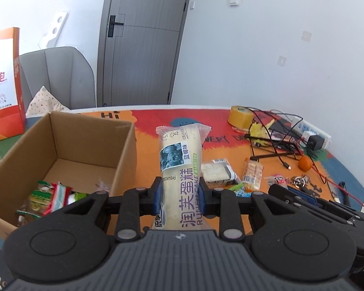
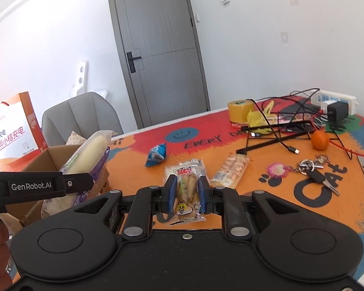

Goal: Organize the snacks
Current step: 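Carry the white cake bag into the box with left gripper while right carries bread snack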

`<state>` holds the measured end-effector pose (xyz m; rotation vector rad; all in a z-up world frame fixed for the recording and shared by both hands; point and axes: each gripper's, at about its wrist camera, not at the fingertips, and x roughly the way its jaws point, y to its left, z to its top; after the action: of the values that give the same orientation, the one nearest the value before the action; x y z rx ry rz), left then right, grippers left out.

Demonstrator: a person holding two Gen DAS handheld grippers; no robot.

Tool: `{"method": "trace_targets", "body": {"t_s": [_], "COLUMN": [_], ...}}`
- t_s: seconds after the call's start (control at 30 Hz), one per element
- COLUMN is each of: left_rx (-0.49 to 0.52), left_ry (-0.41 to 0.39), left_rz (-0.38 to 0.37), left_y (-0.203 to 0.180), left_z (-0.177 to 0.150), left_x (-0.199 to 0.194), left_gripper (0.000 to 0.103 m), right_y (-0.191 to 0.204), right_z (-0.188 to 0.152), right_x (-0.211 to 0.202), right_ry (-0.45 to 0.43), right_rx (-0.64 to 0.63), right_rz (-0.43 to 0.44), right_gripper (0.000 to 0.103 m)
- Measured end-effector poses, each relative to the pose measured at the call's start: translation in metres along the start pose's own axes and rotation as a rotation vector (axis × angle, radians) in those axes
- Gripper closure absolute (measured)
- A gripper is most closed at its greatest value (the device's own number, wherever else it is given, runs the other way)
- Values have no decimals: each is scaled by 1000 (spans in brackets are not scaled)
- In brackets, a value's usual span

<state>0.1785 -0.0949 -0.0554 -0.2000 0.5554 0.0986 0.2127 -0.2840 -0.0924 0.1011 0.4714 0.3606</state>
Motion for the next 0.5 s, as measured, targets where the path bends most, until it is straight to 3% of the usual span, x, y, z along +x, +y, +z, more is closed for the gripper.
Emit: {"method": "trace_targets", "body": {"t_s": [0.5], "left_rx": [-43], "left_ry": [-57], "left_rz": [51], "left_y": [34], "left_z": [14], "left_x": [-28], "left_gripper": [75], "right_y": [39], "right_z": [14], "right_x": [-2], "right_ry": [-27], "right_rx": [-38], "right_rz": [85], "right_gripper": [82]}}
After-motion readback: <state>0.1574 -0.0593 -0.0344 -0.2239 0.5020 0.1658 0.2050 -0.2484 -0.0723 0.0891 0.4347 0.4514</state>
